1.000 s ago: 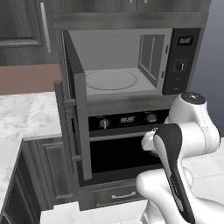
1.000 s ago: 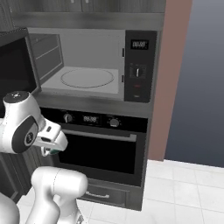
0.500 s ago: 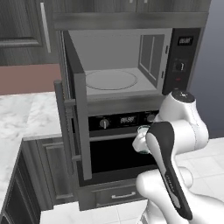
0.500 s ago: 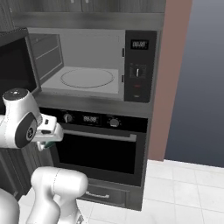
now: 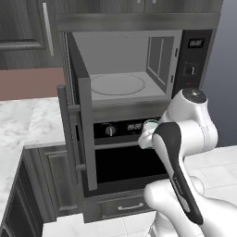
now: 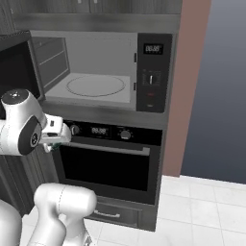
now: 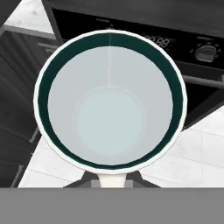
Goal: Pick the mug from the counter and place it inside the microwave. Then close the microwave.
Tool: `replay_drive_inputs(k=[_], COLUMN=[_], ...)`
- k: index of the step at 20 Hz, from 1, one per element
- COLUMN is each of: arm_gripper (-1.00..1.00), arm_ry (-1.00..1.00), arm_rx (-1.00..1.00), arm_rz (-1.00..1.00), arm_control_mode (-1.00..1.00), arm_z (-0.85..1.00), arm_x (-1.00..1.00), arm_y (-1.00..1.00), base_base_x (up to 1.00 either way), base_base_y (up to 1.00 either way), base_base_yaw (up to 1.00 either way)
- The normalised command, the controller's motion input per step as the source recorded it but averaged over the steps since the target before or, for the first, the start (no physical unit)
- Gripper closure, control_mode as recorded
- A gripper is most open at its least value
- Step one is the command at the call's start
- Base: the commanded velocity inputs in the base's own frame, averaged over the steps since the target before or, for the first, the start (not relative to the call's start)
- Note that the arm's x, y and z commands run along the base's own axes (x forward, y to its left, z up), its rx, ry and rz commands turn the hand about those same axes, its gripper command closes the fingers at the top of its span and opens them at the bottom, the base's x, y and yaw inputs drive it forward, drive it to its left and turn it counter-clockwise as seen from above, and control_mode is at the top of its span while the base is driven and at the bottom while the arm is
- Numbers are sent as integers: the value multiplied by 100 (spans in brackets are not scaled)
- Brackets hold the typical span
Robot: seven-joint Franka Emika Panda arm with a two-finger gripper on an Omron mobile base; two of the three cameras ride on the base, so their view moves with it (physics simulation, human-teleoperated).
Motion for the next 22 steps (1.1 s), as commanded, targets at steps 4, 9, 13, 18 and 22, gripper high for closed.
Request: replay_drive_inputs(k=[4, 9, 13, 18, 22], arm_gripper=[100, 100, 100, 100, 100], arm_ry=[-16, -14, -11, -3, 4], arm_rx=[3, 8, 13, 9, 0], arm_rz=[0, -4, -6, -8, -3], arm_control_mode=[-100, -100, -100, -100, -100], arm_z=[44, 42, 34, 33, 16], arm_x=[0, 0, 5, 0, 31], arm_y=[0, 0, 0, 0, 0], base_base_x=[0, 0, 0, 0, 0], base_base_y=[0, 0, 0, 0, 0], base_base_yaw=[0, 0, 0, 0, 0])
